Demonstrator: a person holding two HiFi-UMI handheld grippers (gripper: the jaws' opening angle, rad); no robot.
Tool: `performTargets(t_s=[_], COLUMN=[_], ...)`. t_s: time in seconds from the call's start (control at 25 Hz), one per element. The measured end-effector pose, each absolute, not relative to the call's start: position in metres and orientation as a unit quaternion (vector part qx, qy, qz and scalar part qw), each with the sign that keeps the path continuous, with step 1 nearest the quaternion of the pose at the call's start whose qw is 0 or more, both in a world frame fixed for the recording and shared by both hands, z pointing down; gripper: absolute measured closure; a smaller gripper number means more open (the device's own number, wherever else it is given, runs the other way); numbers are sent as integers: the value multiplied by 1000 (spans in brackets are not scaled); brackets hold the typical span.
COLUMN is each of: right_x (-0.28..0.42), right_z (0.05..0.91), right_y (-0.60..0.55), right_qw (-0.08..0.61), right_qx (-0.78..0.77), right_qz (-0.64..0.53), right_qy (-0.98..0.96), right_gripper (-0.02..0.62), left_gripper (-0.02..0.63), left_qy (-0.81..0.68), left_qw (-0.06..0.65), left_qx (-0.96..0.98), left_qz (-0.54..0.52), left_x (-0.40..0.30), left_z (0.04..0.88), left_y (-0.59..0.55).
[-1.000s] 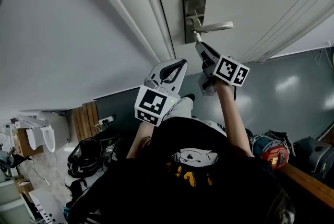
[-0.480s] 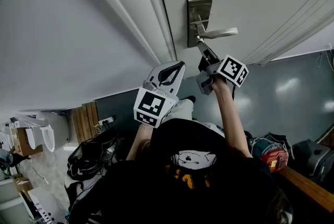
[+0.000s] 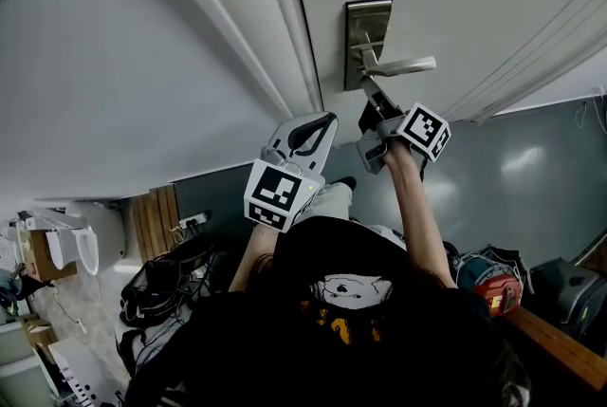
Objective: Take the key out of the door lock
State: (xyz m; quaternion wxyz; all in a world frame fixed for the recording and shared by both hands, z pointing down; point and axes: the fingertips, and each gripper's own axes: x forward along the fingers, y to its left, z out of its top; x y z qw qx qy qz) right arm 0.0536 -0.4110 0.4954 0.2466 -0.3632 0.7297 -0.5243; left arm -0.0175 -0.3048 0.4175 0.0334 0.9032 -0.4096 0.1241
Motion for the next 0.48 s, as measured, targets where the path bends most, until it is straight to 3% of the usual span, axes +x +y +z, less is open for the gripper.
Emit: performTargets(t_s=[0.48], right_x=[57], right_z=[498], right_y=[-410], right_qw=[284], right_qx=[-362], right_qz=[-559], right_qy=[690], right_gripper=[566], left_gripper=[600], left_qy=[-408], left_qw=[38], left_qx=[904], left_qz=[124], left_x=[-16], left_z=[414], left_y=[-297])
